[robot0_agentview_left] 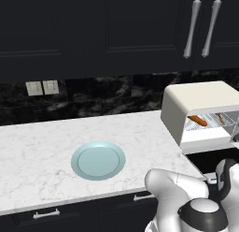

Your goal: Pick up the kebab skewer and baguette bread, and place them inside the toaster oven. Close the toaster oven door and start by setting the timer.

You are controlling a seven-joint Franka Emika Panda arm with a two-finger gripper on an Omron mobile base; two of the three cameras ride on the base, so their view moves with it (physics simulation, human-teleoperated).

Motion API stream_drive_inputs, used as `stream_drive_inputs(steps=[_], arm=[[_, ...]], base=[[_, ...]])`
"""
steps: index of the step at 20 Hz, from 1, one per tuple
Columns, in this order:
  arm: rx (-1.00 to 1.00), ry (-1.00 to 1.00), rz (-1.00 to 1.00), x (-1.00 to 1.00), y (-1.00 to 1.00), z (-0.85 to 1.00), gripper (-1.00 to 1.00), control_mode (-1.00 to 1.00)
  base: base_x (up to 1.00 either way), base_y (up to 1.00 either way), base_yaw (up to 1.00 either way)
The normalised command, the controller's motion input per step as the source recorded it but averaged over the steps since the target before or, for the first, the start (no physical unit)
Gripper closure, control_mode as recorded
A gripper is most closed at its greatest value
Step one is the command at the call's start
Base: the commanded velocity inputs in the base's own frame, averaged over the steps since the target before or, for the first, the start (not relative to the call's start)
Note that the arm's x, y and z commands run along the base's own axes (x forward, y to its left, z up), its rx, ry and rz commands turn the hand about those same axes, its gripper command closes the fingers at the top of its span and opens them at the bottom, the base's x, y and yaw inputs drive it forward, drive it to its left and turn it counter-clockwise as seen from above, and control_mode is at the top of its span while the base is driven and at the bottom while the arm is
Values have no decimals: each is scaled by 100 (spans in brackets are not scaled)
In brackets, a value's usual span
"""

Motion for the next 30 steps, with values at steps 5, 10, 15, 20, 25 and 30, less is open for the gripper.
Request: stream_drive_inputs(steps=[5,10,15,20,25,30], arm=[[0,-10,0,24,0,16,-100,-100],[0,-6,0,33,0,40,-100,-100],[0,-1,0,45,0,59,-100,-100],[0,0,0,38,0,57,-100,-100],[0,0,0,44,0,31,-100,-100],[-2,0,0,60,0,40,-100,-100]], base=[[0,0,0],[0,0,0],[0,0,0],[0,0,0],[0,0,0],[0,0,0]])
